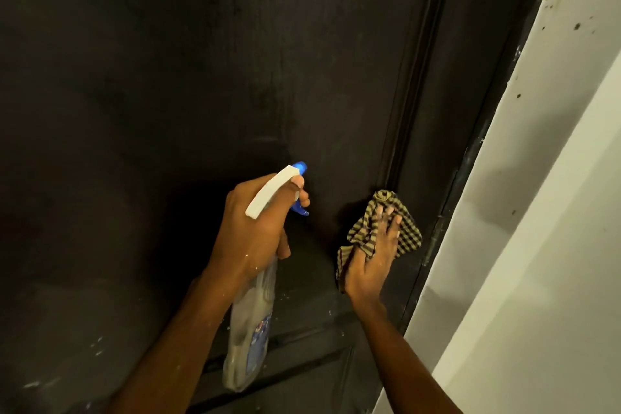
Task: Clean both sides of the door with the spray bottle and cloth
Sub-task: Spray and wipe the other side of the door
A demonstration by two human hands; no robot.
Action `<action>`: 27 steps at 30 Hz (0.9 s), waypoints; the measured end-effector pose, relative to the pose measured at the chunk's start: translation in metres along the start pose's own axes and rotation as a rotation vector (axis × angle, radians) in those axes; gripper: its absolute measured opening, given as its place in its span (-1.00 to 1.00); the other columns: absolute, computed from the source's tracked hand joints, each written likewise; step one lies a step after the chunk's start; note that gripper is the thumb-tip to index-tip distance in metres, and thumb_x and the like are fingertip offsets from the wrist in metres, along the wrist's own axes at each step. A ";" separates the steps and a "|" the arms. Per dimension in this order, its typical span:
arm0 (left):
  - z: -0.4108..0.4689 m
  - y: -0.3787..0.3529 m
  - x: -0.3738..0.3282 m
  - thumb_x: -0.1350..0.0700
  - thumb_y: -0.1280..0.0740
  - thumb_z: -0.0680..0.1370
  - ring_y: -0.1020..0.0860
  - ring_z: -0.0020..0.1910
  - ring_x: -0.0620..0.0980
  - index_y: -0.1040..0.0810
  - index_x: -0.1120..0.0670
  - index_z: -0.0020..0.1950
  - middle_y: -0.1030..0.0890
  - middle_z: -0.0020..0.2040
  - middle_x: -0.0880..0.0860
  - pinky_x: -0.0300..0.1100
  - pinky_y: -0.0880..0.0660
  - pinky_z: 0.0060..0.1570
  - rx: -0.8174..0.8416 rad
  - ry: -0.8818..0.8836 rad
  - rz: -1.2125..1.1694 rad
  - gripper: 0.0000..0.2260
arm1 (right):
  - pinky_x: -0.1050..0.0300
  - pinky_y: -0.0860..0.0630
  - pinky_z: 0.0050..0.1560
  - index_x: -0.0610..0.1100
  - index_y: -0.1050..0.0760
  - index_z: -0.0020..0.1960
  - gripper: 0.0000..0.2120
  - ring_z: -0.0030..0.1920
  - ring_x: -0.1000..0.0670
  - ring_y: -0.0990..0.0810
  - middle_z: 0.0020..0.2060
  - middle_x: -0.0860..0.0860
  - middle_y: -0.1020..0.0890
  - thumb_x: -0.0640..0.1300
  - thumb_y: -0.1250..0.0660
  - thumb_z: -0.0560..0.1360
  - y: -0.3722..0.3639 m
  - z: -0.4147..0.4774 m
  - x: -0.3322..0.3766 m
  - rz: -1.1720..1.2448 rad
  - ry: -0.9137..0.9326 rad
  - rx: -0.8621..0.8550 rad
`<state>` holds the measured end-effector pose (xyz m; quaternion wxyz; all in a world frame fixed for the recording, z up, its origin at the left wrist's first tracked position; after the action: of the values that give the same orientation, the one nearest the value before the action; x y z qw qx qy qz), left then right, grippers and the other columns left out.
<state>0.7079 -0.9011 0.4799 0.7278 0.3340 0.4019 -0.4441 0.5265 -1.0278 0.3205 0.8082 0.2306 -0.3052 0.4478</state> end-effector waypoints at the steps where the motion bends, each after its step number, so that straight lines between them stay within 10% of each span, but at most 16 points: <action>1: -0.005 0.000 0.004 0.09 -0.24 0.63 -0.47 -0.62 -0.01 -0.62 0.19 -0.01 -0.68 -0.20 0.02 -0.12 -0.45 -0.59 0.007 -0.008 0.006 -0.77 | 0.10 0.08 0.61 -0.12 -0.15 0.56 -0.34 0.61 0.15 0.02 0.55 -0.06 -0.21 -0.18 -0.07 0.44 0.000 -0.008 -0.006 0.005 -0.004 0.003; 7: -0.035 0.007 0.057 0.12 -0.30 0.58 -0.58 -0.50 -0.12 -0.66 0.02 -0.14 -0.61 -0.38 -0.07 -0.26 -0.52 -0.47 -0.008 0.103 -0.105 -0.83 | -0.41 -0.15 0.51 -0.09 -0.24 0.54 -0.42 0.58 -0.03 -0.18 0.54 0.09 -0.24 -0.21 -0.04 0.51 0.002 -0.035 -0.026 0.109 0.020 -0.108; 10: -0.054 0.013 0.089 -0.02 -0.35 0.56 -0.57 -0.50 -0.24 -0.65 -0.25 -0.32 -0.63 -0.40 -0.21 -0.36 -0.49 -0.52 -0.002 0.160 -0.157 -0.73 | -0.49 -0.28 0.40 0.26 -0.22 0.56 -0.31 0.46 -0.29 -0.40 0.51 0.28 -0.32 -0.29 -0.06 0.54 0.006 -0.050 -0.036 0.157 0.059 -0.177; 12: -0.059 0.015 0.099 0.08 -0.35 0.58 -0.54 -0.58 -0.12 -0.68 -0.01 -0.25 -0.70 -0.26 -0.02 -0.30 -0.47 -0.55 0.059 0.063 -0.081 -0.78 | -0.51 -0.36 0.32 0.45 -0.20 0.49 -0.32 0.32 -0.40 -0.51 0.46 0.03 -0.48 -0.19 -0.05 0.55 0.008 -0.058 -0.049 0.213 0.021 -0.226; 15: -0.078 0.021 0.113 0.02 -0.28 0.58 -0.47 -0.62 0.09 -0.62 0.23 -0.16 -0.69 -0.21 0.11 -0.19 -0.41 -0.57 0.072 -0.053 -0.025 -0.70 | -0.45 -0.41 0.30 0.33 -0.41 0.44 -0.47 0.26 -0.24 -0.56 0.30 -0.25 -0.58 -0.04 -0.08 0.53 0.003 -0.057 -0.074 0.310 -0.100 -0.176; 18: -0.097 0.024 0.135 -0.03 -0.24 0.61 -0.46 -0.60 0.17 -0.63 0.20 -0.18 -0.69 -0.19 0.11 -0.13 -0.40 -0.52 0.080 -0.097 0.000 -0.64 | -0.09 -0.49 -0.04 -0.24 -0.60 0.17 -0.51 -0.09 0.08 -0.56 -0.07 -0.17 -0.63 0.04 -0.11 0.47 0.008 -0.063 -0.071 0.420 -0.159 -0.167; 21: -0.105 0.025 0.159 0.00 -0.23 0.64 -0.49 -0.51 0.24 -0.63 0.22 -0.16 -0.69 -0.19 0.12 -0.14 -0.43 -0.52 0.095 -0.093 0.023 -0.64 | 0.16 -0.42 -0.19 -0.09 -0.53 -0.16 -0.78 -0.32 0.28 -0.48 -0.27 0.05 -0.53 -0.06 -0.13 0.48 0.010 -0.071 -0.062 0.518 -0.144 -0.166; 27: -0.120 0.030 0.188 -0.02 -0.23 0.63 -0.46 -0.51 0.18 -0.63 0.24 -0.14 -0.69 -0.20 0.13 -0.18 -0.42 -0.54 0.117 -0.097 0.009 -0.64 | 0.28 -0.48 -0.17 -0.02 -0.49 -0.16 -0.80 -0.27 0.26 -0.52 -0.22 0.07 -0.54 -0.13 -0.14 0.56 0.007 -0.081 -0.060 0.663 -0.175 -0.195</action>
<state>0.7542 -0.8597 0.2635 0.7276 0.3558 0.3381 -0.4792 0.5194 -1.0068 0.2221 0.6079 0.0784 -0.4727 0.6331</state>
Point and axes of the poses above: each hand's wrist, its own z-axis towards the middle knuckle, its own y-axis out of the back of the hand, x = y × z, the point moved 7 cm from there along z, towards the middle knuckle
